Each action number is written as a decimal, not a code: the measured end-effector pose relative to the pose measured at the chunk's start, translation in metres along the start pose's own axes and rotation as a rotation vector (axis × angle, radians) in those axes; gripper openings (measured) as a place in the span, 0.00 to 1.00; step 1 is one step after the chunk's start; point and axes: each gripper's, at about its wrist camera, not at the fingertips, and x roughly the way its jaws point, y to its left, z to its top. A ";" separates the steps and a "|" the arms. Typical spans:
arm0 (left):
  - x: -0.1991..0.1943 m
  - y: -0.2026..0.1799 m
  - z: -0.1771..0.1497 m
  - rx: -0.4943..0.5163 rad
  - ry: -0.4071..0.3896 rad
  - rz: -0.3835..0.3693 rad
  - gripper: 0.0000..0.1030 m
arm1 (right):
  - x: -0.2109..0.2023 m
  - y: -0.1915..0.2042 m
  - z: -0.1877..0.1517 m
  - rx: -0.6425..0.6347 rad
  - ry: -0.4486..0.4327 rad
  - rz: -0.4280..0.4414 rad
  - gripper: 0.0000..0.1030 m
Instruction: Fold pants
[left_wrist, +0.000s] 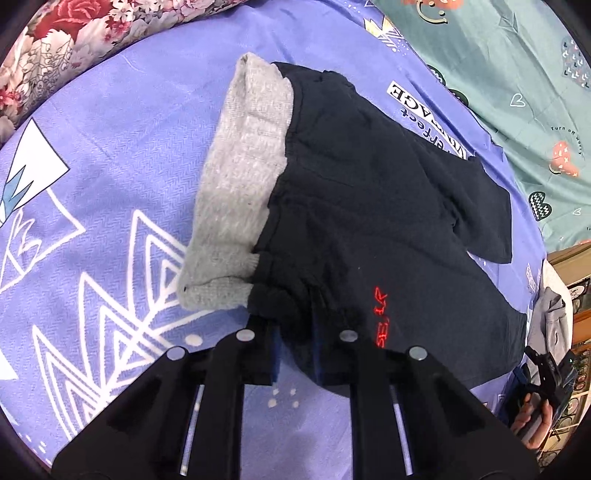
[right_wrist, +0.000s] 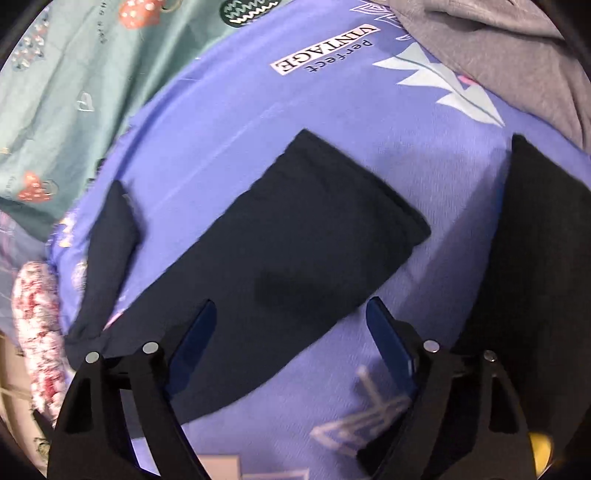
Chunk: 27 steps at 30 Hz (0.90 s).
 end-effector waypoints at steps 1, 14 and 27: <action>0.000 0.000 0.000 0.000 -0.003 -0.001 0.12 | 0.007 -0.003 0.005 0.025 -0.002 0.000 0.81; -0.049 -0.009 0.025 0.018 -0.162 -0.081 0.07 | -0.049 -0.001 0.015 0.079 -0.116 0.141 0.06; -0.048 0.056 0.010 0.014 -0.047 0.078 0.16 | -0.033 0.004 -0.074 -0.151 0.122 -0.025 0.27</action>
